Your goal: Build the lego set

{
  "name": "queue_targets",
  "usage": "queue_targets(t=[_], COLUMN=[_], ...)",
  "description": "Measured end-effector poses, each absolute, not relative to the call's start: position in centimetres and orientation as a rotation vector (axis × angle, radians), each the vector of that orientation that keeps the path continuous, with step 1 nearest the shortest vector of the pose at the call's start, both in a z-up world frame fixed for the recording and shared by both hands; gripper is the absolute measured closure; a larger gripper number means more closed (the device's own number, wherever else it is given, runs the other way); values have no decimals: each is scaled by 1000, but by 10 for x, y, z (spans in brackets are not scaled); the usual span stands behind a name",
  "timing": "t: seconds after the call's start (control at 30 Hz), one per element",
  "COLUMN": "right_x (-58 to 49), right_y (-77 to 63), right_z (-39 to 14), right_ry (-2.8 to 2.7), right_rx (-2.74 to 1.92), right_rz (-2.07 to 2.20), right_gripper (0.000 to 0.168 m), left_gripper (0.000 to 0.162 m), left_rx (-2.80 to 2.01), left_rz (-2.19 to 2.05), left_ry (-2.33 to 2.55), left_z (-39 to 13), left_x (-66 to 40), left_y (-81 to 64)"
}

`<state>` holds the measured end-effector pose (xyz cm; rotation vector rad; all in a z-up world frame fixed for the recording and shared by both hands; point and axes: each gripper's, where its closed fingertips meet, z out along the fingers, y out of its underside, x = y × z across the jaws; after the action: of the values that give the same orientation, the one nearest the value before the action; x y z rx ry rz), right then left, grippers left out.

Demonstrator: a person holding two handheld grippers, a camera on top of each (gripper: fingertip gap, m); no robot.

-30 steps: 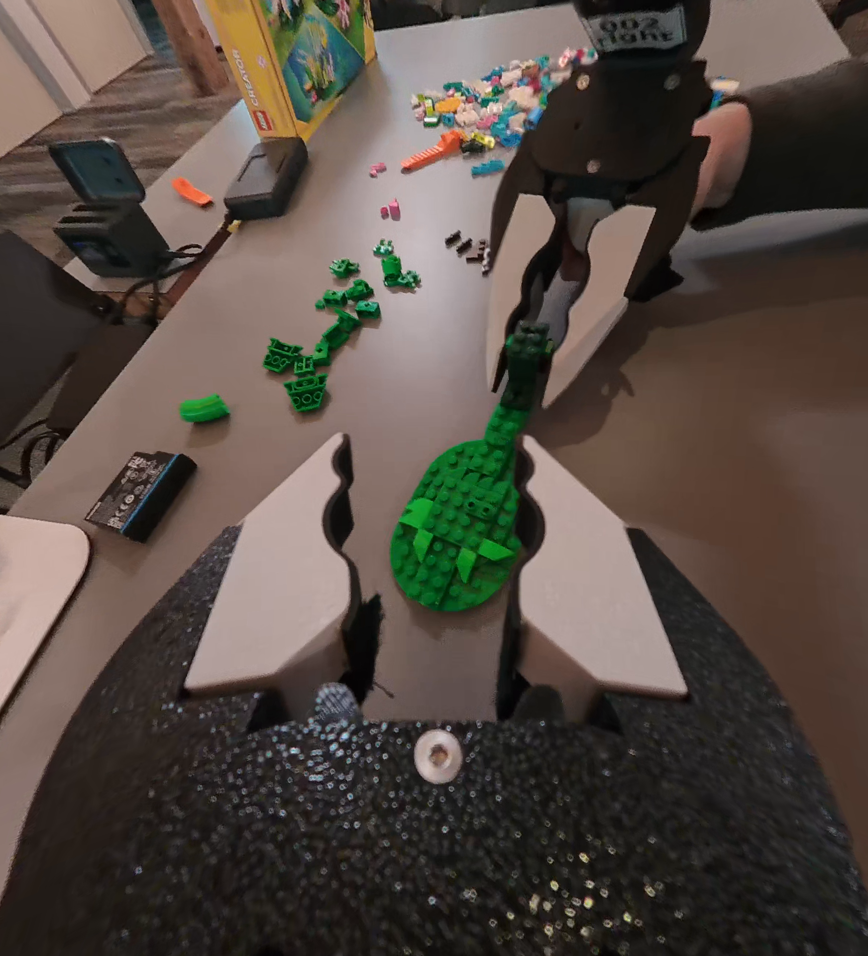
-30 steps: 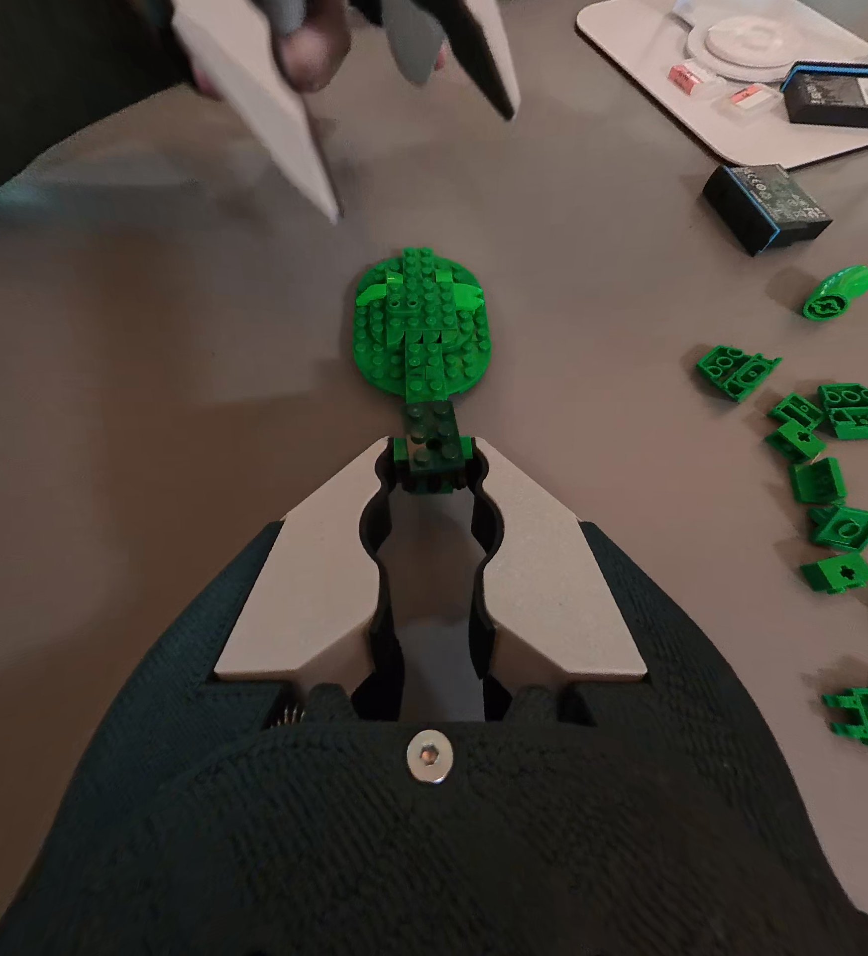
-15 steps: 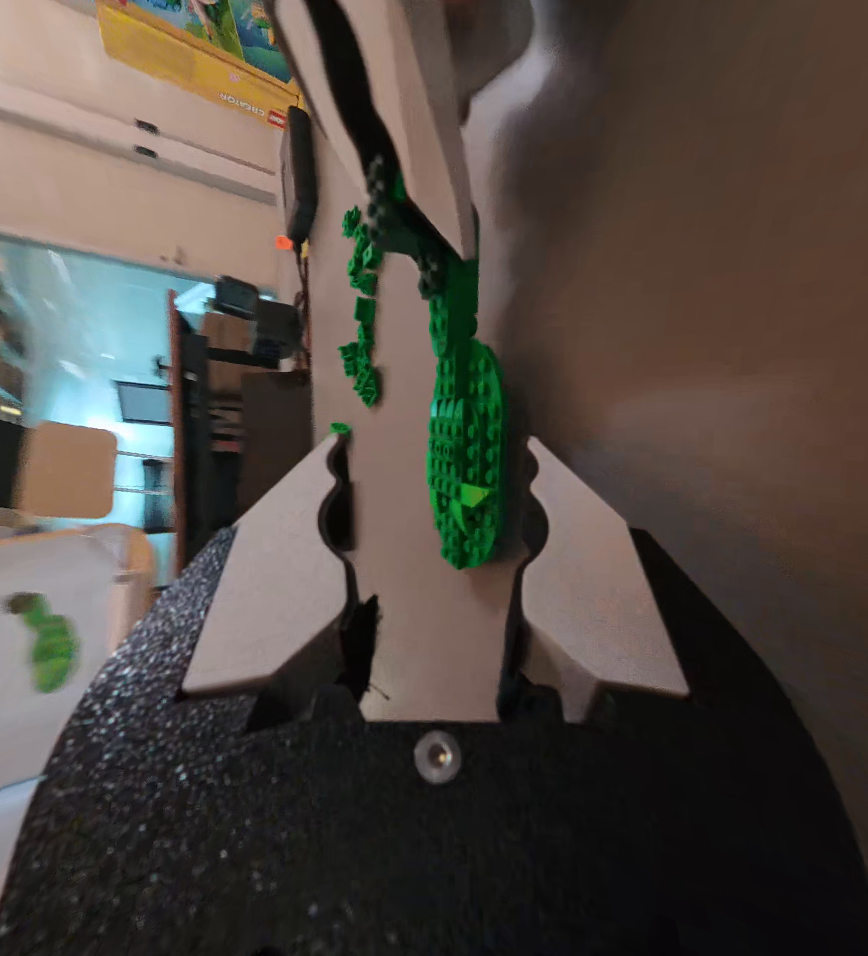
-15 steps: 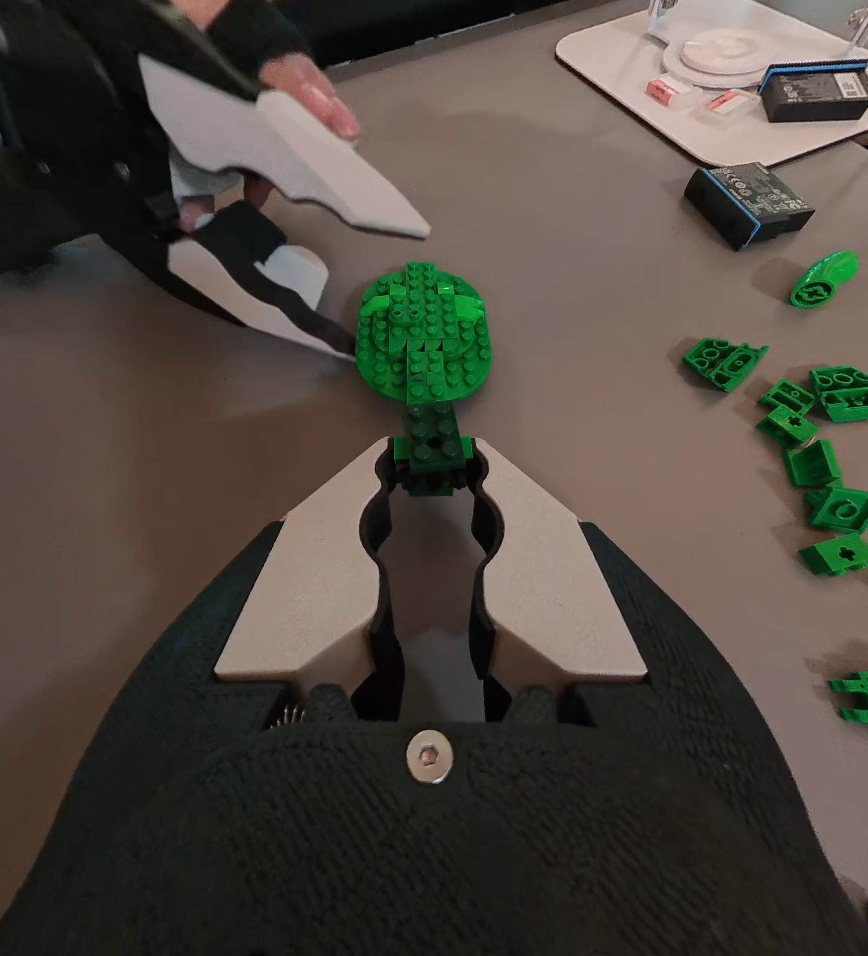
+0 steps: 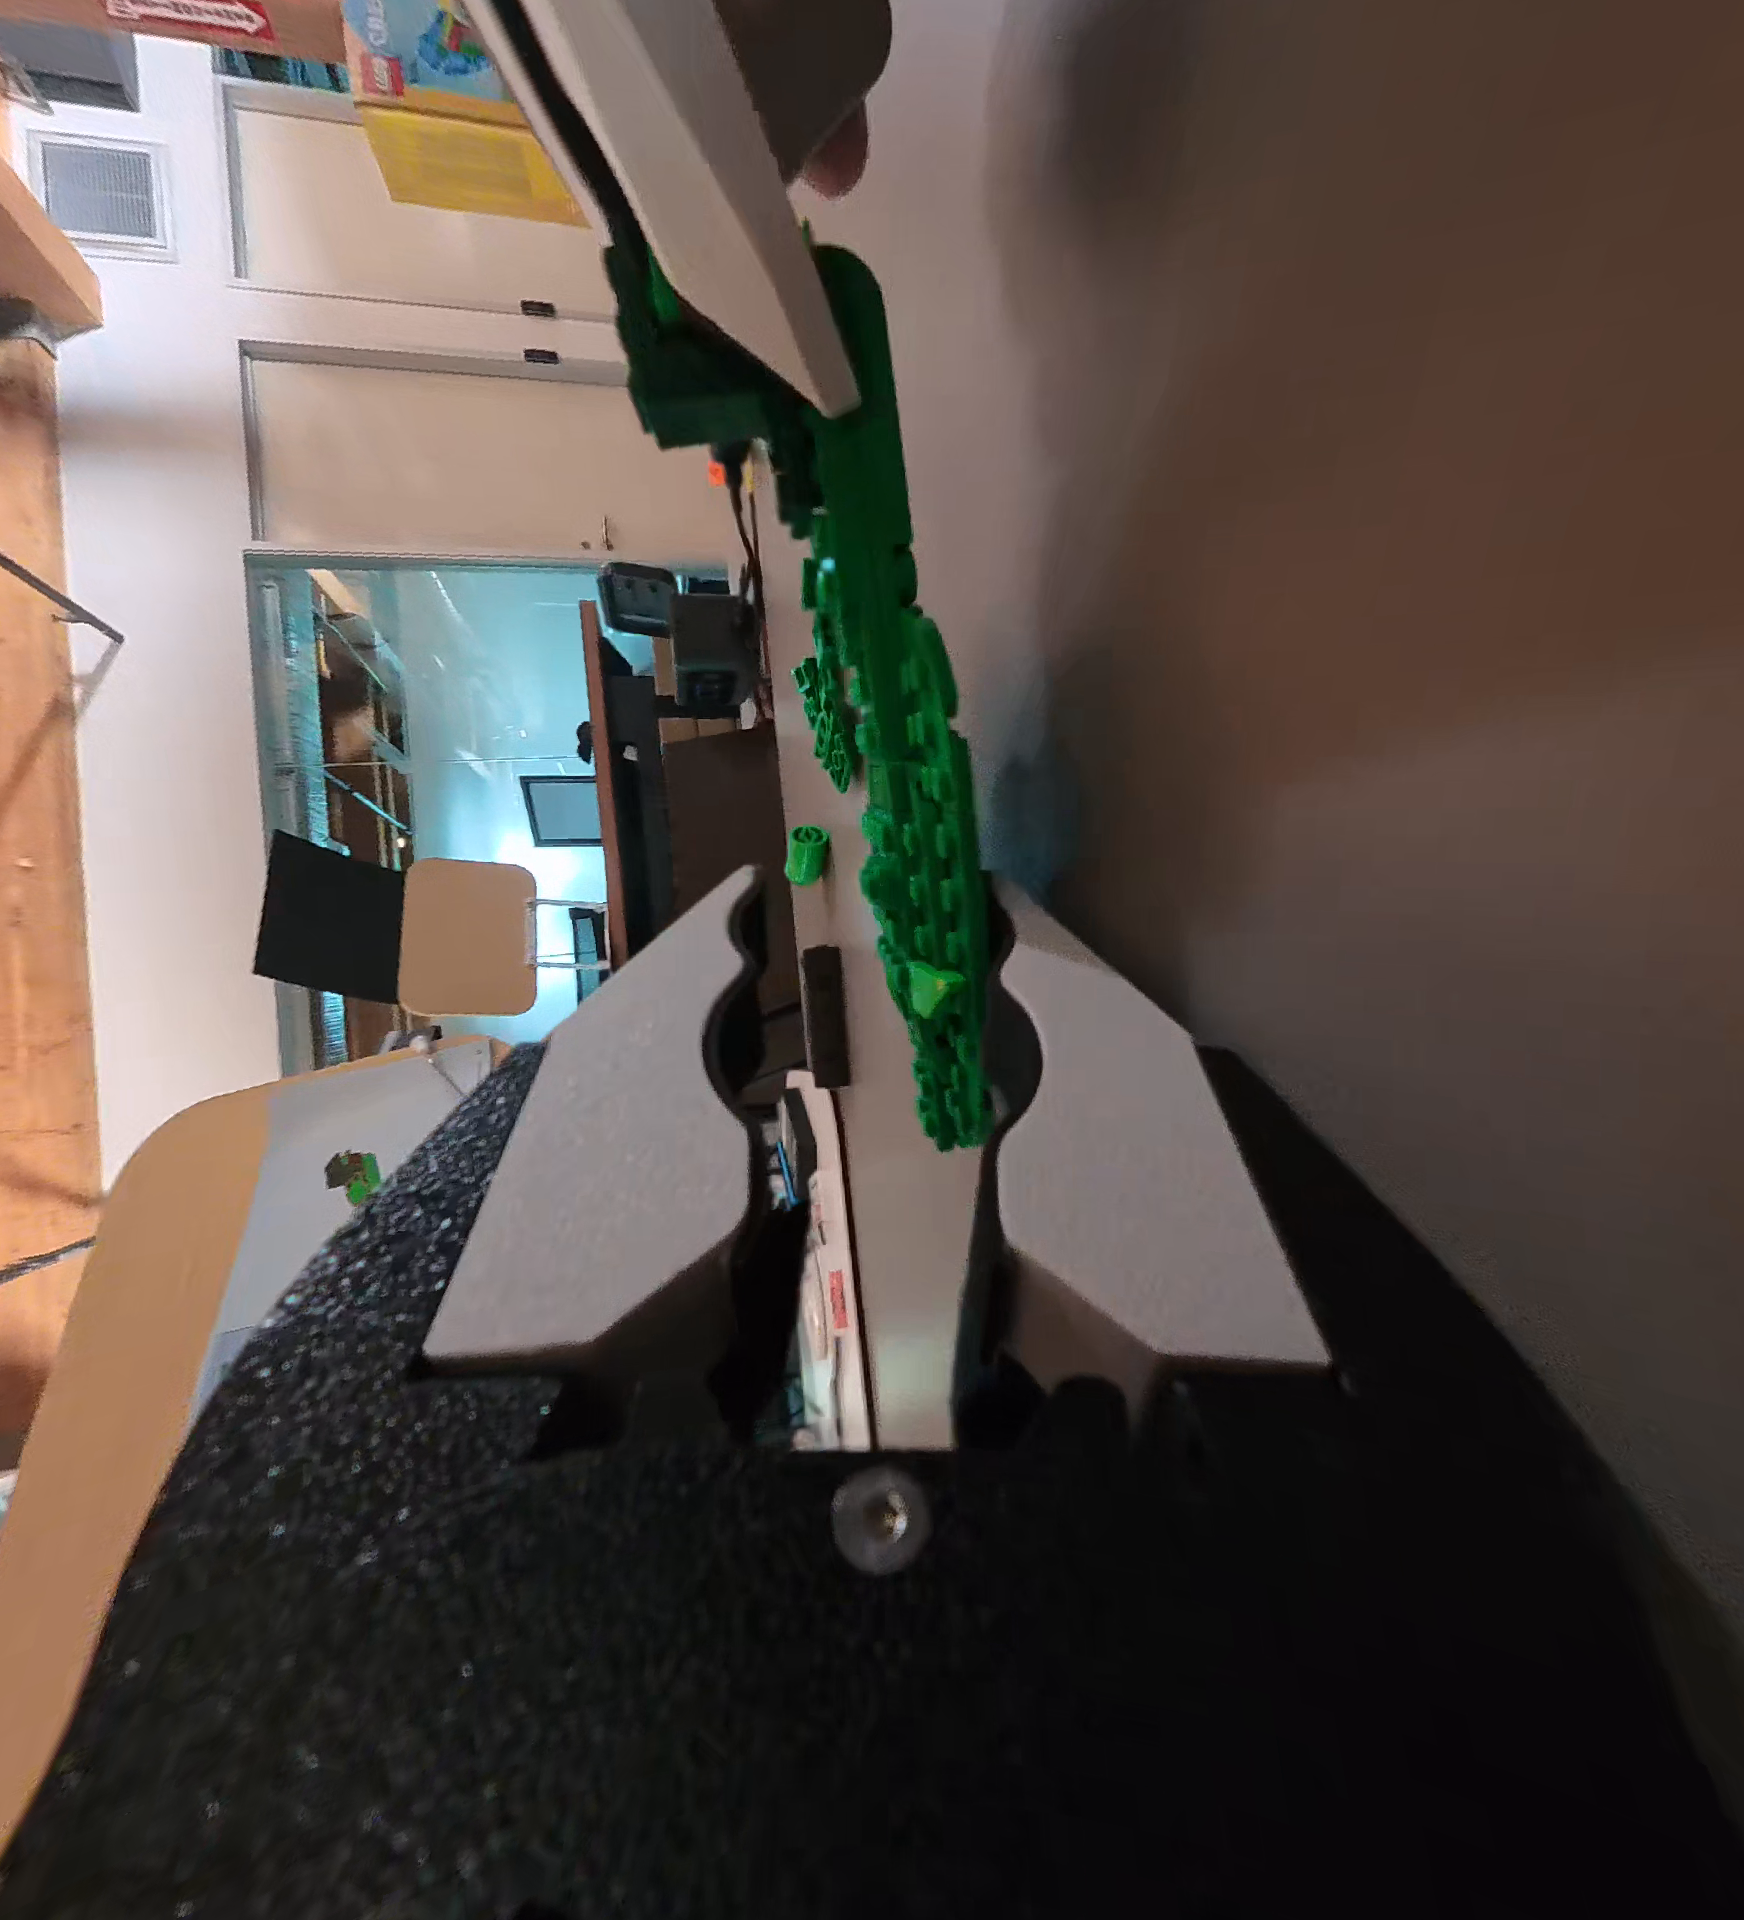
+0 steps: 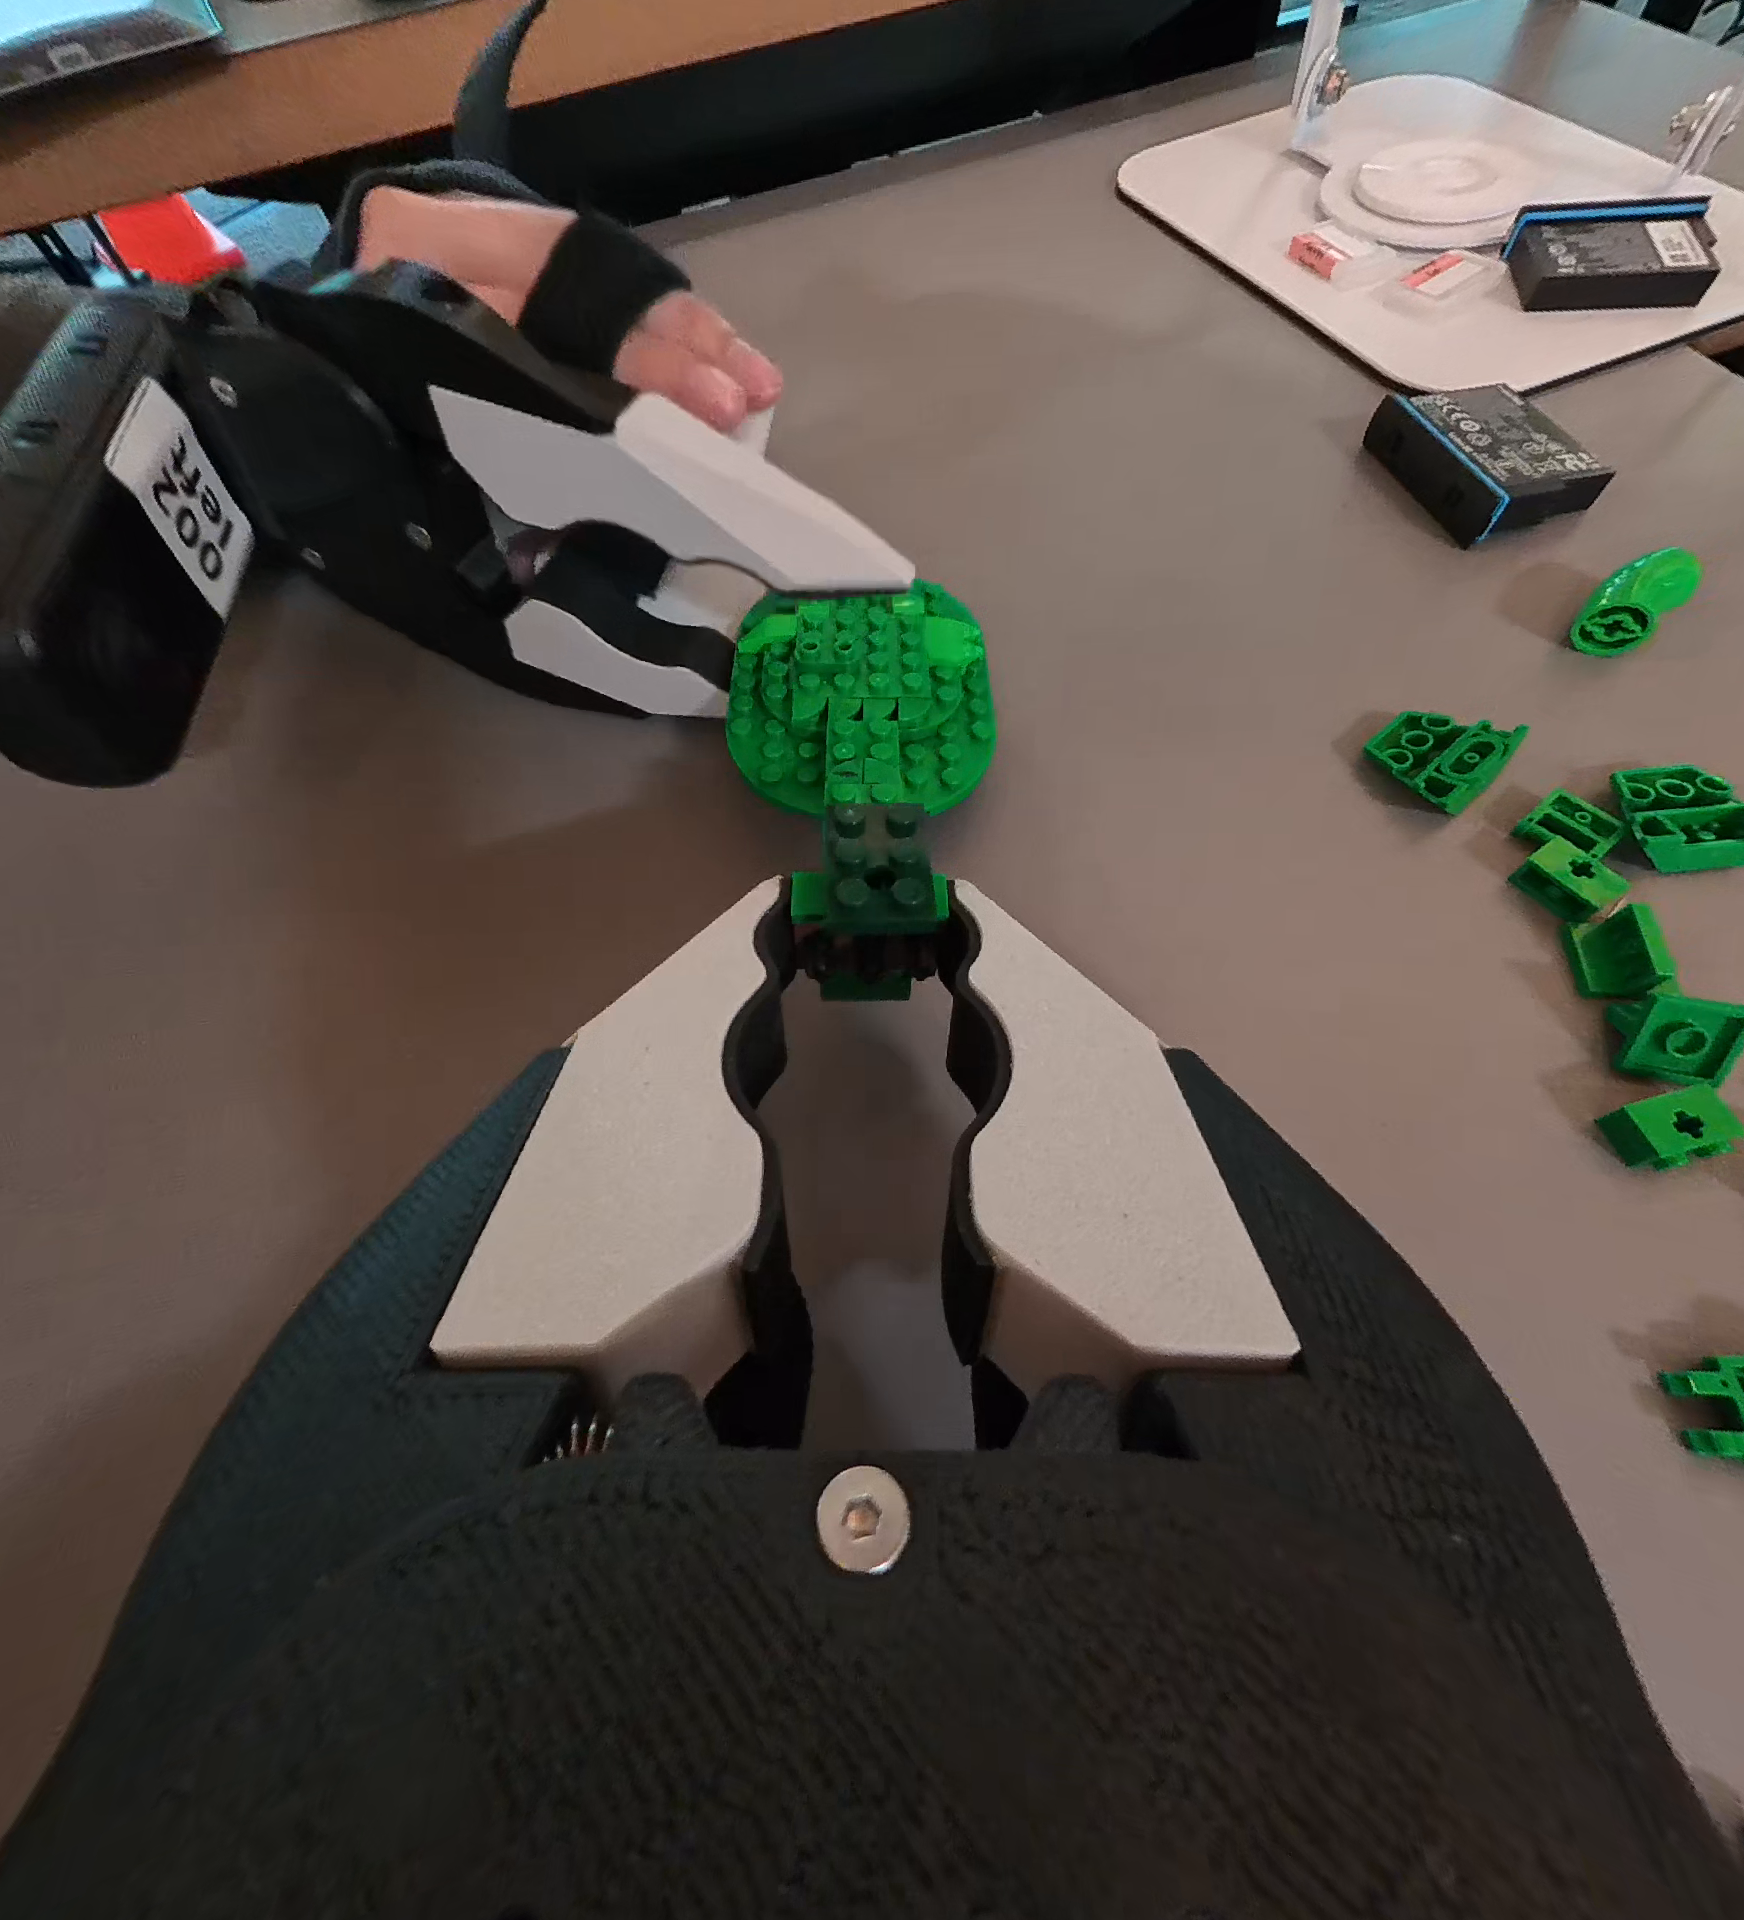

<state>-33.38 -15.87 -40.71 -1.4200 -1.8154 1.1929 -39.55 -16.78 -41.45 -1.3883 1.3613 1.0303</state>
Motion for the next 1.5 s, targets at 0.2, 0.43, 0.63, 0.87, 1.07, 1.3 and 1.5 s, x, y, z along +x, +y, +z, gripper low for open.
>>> queue_targets(t=[0.2, 0.43, 0.63, 0.87, 1.07, 1.3, 1.5], right_x=[-332, -323, -307, -295, -291, -295, -299], right_y=[-163, -174, -192, -212, -225, -254, -262], right_z=[-384, -279, -185, -143, -137, -135, -141], right_ry=[-1797, -1710, -1634, -1630, -1606, -1663, -1684], right_rx=[-1340, -1125, -963, -804, -651, -310, -116], right_rz=[1182, 1114, 1002, 883, 771, 261, -37], right_gripper=[143, 143, 142, 131, 97, 81, 106], left_gripper=[149, 150, 150, 150, 150, 150, 150], left_rx=[-1243, -1112, -1087, -1131, -1185, -1207, -1215], left_rz=[1198, 1298, 1273, 1154, 1048, 942, 862], left_ry=[1334, 1245, 1119, 1070, 1074, 1102, 1127], left_z=[-384, -274, -185, -162, -161, -160, -160], left_x=[-396, -386, -371, -363, -366, -361, -351], left_y=[-172, -183, -200, -218, -233, -250, -262])
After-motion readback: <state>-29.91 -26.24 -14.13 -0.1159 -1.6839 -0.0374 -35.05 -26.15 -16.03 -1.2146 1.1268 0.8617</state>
